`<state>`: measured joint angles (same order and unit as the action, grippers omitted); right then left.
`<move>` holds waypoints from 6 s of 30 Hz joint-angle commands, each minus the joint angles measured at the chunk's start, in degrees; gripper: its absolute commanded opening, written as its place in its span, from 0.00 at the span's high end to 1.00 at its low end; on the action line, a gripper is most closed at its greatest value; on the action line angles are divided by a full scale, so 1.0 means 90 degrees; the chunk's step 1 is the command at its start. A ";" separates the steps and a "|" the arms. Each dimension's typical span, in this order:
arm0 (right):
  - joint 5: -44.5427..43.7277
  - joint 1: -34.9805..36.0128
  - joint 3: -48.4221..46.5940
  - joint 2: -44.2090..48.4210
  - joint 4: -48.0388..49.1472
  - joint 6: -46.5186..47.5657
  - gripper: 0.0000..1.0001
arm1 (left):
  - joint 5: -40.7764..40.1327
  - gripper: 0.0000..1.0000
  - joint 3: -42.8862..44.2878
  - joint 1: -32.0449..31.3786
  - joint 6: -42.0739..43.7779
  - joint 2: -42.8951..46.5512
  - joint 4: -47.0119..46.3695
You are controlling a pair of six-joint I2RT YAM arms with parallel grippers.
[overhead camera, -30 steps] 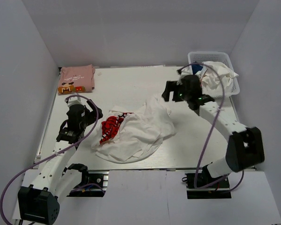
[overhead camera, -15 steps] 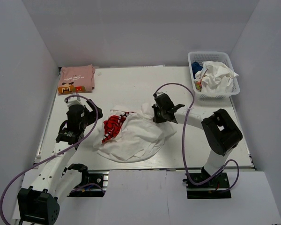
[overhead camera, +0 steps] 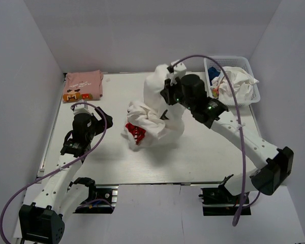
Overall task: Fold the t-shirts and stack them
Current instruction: Flatten out the tshirt
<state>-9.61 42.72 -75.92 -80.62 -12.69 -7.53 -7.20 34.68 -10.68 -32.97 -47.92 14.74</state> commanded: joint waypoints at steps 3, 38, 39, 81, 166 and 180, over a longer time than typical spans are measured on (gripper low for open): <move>0.0783 0.0039 -0.1610 0.0266 0.0043 0.1030 1.00 | 0.0175 0.00 -0.0034 -0.0025 0.0040 0.0139 -0.0163; -0.4326 -0.3349 -0.5490 -0.3405 0.2644 0.4208 1.00 | -0.0010 0.00 0.0024 -0.0025 0.0040 -0.0066 -0.0095; -0.4217 -0.3563 -0.5461 -0.3493 0.2486 0.3925 1.00 | -0.0010 0.00 0.0024 -0.0025 0.0040 -0.0124 -0.0095; 0.0501 -0.1641 0.1765 -0.0924 0.1527 0.0797 0.10 | 0.1854 0.00 0.3801 -0.0210 0.0226 -0.5201 0.0167; 0.0071 -0.1144 0.2487 -0.0534 -0.0133 -0.1447 0.10 | -0.2071 0.00 0.2270 -0.0298 -0.0564 -0.3181 0.1321; -0.1092 -0.1787 0.2108 -0.2661 -0.0680 -0.1830 0.10 | -0.1758 0.00 0.1743 -0.0298 -0.1238 -0.2888 0.1301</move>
<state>-17.12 29.69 -56.55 -98.76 -17.63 -25.26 -23.22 50.96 -13.56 -41.12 -76.64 25.87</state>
